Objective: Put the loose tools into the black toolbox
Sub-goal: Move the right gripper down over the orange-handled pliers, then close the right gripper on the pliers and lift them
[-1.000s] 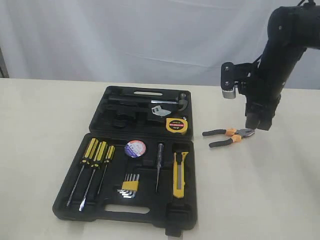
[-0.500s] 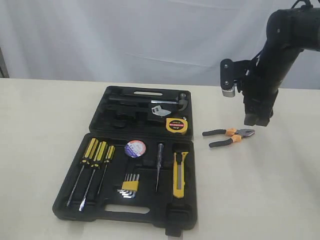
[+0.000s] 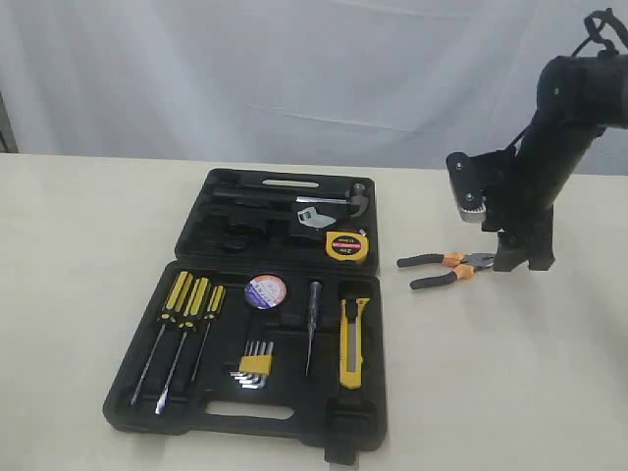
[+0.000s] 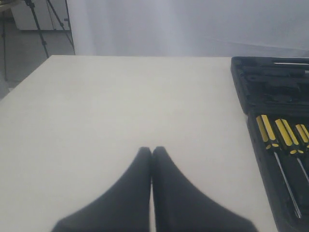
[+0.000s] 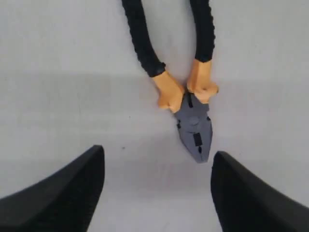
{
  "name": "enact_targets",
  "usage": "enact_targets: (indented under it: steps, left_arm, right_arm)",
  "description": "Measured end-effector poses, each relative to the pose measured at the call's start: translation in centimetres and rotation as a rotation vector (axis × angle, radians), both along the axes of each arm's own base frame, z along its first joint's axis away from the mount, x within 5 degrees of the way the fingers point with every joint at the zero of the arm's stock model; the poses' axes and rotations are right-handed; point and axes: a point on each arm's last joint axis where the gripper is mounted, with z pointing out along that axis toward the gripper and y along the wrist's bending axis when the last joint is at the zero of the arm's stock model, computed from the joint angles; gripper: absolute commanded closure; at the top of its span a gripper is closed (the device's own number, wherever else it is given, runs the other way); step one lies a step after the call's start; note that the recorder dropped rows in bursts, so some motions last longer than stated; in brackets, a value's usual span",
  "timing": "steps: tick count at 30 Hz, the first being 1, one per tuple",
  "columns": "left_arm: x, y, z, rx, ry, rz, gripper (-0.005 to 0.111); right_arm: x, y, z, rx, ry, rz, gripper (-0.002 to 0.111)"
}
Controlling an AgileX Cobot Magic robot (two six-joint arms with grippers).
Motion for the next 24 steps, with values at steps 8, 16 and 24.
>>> enact_targets:
  steps: [8,16,24]
  left_arm:
    - [0.0,0.0,0.0,0.0,0.0,0.0,0.107]
    - [0.0,0.0,0.0,0.0,0.0,0.0,0.107]
    - [0.0,0.0,0.0,0.0,0.0,0.0,0.107]
  right_arm:
    - [1.3,-1.4,-2.9,0.045,-0.062,0.153,0.047]
    - [3.0,-1.8,-4.1,0.095,0.005,0.168,0.047]
    - [4.2,-1.9,-4.3,0.156,0.079,0.15,0.047]
